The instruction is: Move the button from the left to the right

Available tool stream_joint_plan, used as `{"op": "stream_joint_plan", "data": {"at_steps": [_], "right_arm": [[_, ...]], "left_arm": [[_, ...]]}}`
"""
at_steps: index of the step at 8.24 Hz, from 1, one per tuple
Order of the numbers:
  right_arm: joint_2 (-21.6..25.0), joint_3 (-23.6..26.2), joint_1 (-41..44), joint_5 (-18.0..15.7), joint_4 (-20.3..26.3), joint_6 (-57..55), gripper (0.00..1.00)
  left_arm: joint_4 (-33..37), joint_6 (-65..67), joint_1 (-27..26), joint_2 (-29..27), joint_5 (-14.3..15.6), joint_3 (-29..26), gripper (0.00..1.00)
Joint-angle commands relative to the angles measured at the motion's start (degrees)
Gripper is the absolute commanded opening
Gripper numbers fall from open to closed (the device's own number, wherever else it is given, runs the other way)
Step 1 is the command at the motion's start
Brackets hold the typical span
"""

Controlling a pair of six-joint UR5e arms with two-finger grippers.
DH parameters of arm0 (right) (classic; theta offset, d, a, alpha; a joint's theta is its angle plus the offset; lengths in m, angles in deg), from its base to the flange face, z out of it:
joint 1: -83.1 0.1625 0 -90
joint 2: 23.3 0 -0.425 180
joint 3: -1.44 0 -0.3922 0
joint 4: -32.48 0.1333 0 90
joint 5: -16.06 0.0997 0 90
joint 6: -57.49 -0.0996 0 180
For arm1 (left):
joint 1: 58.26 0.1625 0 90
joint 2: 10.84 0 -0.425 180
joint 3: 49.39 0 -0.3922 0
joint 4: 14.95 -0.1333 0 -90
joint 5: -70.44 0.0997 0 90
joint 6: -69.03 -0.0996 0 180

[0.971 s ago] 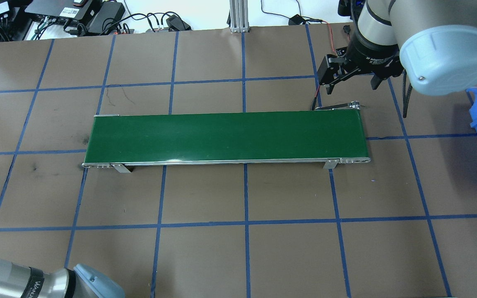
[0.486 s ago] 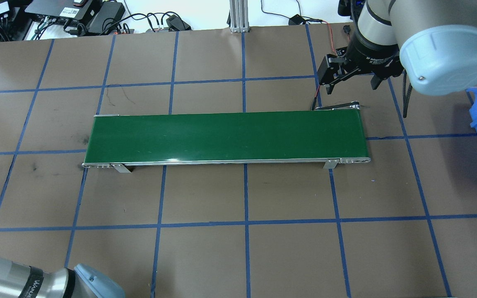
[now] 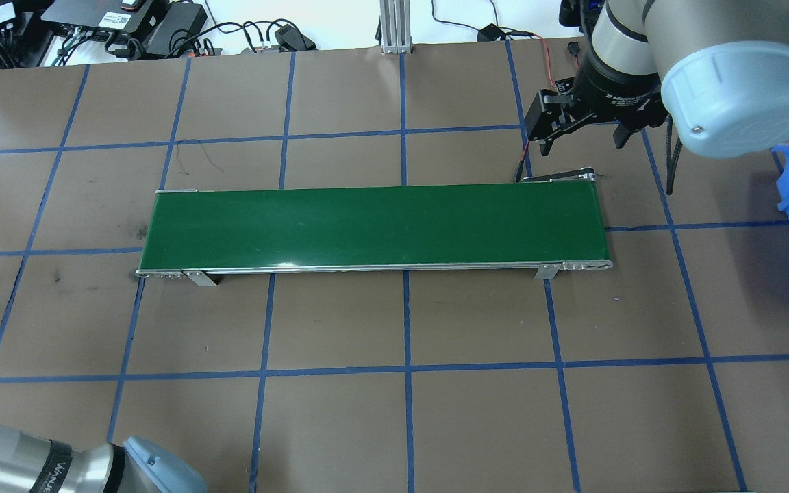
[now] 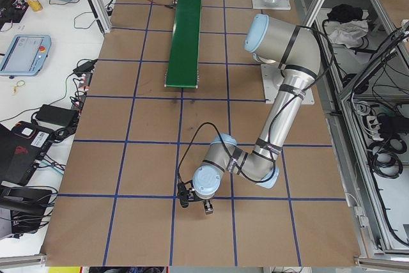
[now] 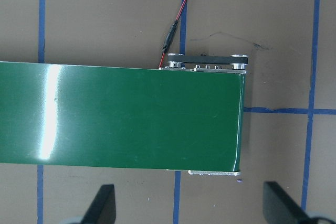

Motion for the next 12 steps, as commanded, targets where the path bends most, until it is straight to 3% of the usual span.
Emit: {"op": "stream_joint_plan", "data": {"at_steps": [1,3,4,6,7,10,12], "right_arm": [[0.0,0.0,0.0,0.0,0.0,0.0,1.0],[0.0,0.0,0.0,-0.1,0.0,0.0,1.0],[0.0,0.0,0.1,-0.1,0.0,0.0,1.0],[0.0,0.1,0.0,-0.1,0.0,0.0,1.0],[0.0,0.0,0.0,-0.1,0.0,0.0,1.0],[0.0,0.0,0.0,-0.1,0.0,0.0,1.0],[0.0,0.0,0.0,-0.1,0.0,0.0,1.0]], "left_arm": [[0.0,0.0,-0.1,-0.6,0.3,0.0,0.65],[0.0,0.9,-0.2,-0.7,0.0,0.0,0.52],[0.0,1.4,-0.1,-0.7,-0.1,0.0,0.51],[0.0,1.3,-0.5,0.9,0.3,-0.3,0.24],[0.2,1.3,-1.6,3.3,0.4,-0.5,0.17],[11.0,8.4,-3.3,13.2,-0.1,-0.6,0.13],[15.3,16.1,-9.0,18.2,0.2,-0.6,0.13]]}}
